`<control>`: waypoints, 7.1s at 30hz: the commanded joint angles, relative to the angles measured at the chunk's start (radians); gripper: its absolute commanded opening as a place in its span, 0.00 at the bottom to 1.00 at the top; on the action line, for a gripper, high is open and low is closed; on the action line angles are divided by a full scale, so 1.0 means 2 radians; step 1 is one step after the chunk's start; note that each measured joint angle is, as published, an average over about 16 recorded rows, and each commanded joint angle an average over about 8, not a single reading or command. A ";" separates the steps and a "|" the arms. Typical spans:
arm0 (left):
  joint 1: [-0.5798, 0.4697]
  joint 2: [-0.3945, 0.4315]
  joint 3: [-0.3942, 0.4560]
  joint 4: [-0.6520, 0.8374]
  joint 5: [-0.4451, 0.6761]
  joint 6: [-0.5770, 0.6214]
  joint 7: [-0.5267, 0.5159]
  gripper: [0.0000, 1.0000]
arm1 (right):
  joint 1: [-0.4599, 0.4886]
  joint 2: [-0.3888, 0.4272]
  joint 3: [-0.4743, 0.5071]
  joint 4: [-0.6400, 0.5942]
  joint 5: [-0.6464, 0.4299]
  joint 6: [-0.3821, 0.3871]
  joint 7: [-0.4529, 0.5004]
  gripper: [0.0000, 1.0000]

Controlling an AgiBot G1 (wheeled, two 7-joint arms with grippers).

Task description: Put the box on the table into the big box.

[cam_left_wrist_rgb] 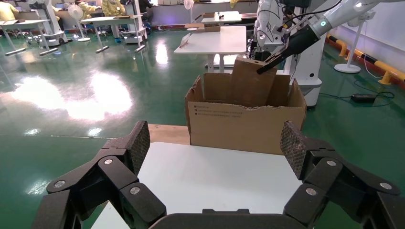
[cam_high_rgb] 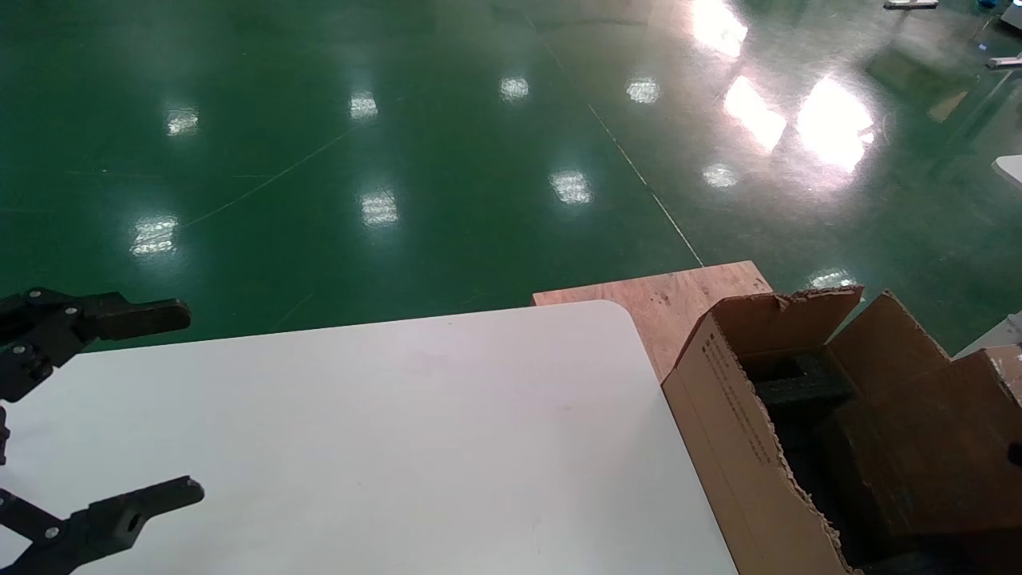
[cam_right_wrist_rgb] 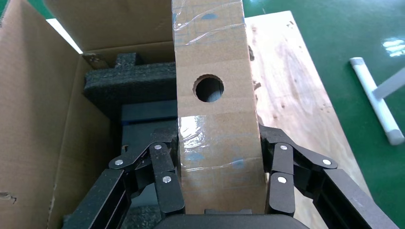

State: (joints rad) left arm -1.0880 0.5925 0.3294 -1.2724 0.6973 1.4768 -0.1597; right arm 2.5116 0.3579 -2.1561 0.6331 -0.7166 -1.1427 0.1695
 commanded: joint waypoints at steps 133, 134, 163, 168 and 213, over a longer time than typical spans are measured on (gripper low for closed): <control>0.000 -0.001 0.001 0.000 -0.001 -0.001 0.001 1.00 | 0.049 -0.033 -0.158 0.081 -0.013 0.132 0.066 1.00; 0.000 -0.001 0.001 0.000 -0.001 -0.001 0.001 1.00 | 0.049 -0.033 -0.158 0.081 -0.013 0.132 0.066 1.00; 0.000 -0.001 0.001 0.000 -0.001 -0.001 0.001 1.00 | 0.070 -0.057 -0.138 0.149 -0.009 0.108 0.014 1.00; 0.000 -0.001 0.002 0.000 -0.001 -0.001 0.001 1.00 | 0.084 -0.076 -0.138 0.194 -0.002 0.101 -0.005 1.00; 0.000 -0.001 0.002 0.001 -0.001 -0.001 0.001 1.00 | -0.087 -0.228 0.088 0.307 0.036 0.054 -0.033 1.00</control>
State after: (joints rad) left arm -1.0888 0.5910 0.3331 -1.2710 0.6945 1.4752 -0.1575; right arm 2.3362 -0.0980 -1.9799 1.2466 -0.6452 -1.0347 0.1030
